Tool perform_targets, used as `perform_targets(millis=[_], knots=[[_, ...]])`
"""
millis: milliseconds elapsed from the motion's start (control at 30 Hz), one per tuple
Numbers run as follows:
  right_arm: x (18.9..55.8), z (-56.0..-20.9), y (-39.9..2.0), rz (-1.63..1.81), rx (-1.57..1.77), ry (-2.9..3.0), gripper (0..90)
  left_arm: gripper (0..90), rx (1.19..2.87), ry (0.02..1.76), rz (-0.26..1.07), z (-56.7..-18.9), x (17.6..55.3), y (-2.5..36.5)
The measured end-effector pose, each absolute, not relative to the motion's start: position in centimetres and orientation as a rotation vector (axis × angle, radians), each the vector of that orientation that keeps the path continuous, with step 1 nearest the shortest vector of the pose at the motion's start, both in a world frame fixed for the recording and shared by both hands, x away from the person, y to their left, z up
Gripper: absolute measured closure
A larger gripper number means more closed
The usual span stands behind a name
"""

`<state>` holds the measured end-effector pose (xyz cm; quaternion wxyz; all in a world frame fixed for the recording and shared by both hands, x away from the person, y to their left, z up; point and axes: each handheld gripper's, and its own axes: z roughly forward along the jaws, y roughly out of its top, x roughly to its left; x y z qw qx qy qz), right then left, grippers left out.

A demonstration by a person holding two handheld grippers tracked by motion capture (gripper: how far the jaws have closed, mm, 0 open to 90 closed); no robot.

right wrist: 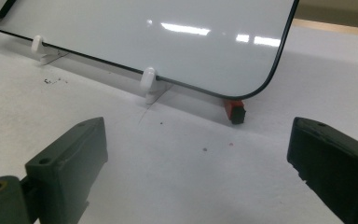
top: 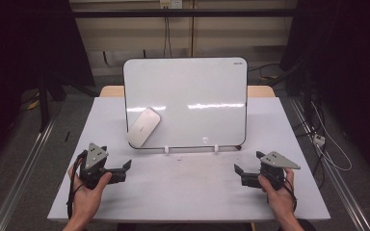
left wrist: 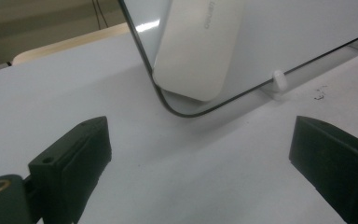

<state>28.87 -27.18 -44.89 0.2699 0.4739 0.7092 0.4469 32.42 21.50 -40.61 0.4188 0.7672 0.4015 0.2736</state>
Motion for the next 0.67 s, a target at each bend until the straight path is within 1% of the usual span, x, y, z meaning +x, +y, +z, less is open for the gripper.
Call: perform_targets(millis=[67, 333, 567, 667], knots=[[28.9, -44.9, -27.2, 1.203, 1.277, 1.912, 4.6, 5.0, 1.926, 1.008, 0.66, -40.9, 32.3, 21.6], [28.8, -44.9, -27.2, 1.201, 1.277, 1.911, 4.6, 4.7, 1.901, 1.023, 0.628, -42.2, 31.4, 21.8], [28.9, -45.0, -27.3, 1.2, 1.279, 1.912, 4.7, 4.5, 1.876, 1.028, 0.676, -42.1, 30.8, 21.8], [28.9, -45.0, -27.4, 1.203, 1.277, 1.913, 4.7, 4.2, 1.868, 1.038, 0.654, -42.2, 31.0, 22.0]])
